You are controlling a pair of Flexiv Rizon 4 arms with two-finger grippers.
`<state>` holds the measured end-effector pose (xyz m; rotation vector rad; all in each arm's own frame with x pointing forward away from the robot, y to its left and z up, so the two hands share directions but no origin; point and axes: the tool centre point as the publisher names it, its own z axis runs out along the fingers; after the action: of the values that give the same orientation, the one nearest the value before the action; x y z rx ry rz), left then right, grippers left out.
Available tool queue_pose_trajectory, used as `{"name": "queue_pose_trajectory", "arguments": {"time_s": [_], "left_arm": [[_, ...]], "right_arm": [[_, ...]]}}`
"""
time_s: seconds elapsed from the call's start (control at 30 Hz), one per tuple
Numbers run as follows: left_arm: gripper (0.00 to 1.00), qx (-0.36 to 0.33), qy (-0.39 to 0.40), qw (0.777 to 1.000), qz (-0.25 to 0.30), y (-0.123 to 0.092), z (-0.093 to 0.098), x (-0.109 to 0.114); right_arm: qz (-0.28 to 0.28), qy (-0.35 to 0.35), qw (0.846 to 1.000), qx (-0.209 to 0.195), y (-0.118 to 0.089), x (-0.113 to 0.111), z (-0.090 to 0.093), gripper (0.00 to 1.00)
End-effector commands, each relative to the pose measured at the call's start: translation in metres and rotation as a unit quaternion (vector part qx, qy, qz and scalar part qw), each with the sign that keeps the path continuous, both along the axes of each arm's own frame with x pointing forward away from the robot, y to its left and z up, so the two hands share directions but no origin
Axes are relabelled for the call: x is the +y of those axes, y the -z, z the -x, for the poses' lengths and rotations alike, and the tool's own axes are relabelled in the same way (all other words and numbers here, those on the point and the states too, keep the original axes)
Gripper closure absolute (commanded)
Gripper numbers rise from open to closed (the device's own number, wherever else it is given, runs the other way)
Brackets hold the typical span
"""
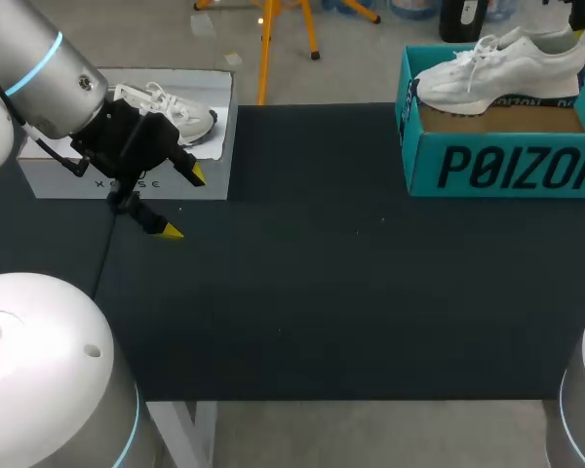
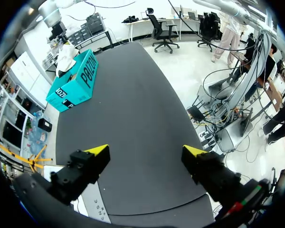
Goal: Take the shoe out of the shoebox, open the shoe tongue, remove and reinsert the insole, then place the shoe into the shoebox
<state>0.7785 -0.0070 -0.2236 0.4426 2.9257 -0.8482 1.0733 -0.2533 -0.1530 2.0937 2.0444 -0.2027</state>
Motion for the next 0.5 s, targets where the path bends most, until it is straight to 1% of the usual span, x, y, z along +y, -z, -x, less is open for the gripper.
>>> {"name": "queue_pose_trajectory", "arguments": {"time_s": [0.03,0.1,0.13,0.3,0.5], "left_arm": [[0.00,0.001,0.000,1.000,-0.002,0.000,-0.001,0.000],[0.00,0.001,0.000,1.000,-0.002,0.000,-0.001,0.000],[0.00,0.001,0.000,1.000,-0.002,0.000,-0.001,0.000],[0.00,0.001,0.000,1.000,-0.002,0.000,-0.001,0.000],[0.00,0.001,0.000,1.000,-0.002,0.000,-0.001,0.000]], "right_arm": [[-0.003,0.009,1.000,0.009,0.016,-0.005,-0.008,1.00],[-0.010,0.019,1.000,0.015,0.024,-0.010,-0.011,1.00],[-0.004,0.028,0.999,0.017,0.028,-0.012,-0.013,1.00],[-0.014,0.037,0.999,0.019,0.045,-0.019,-0.022,1.00],[-0.019,0.047,0.998,0.023,0.058,-0.023,-0.027,1.00]]}}
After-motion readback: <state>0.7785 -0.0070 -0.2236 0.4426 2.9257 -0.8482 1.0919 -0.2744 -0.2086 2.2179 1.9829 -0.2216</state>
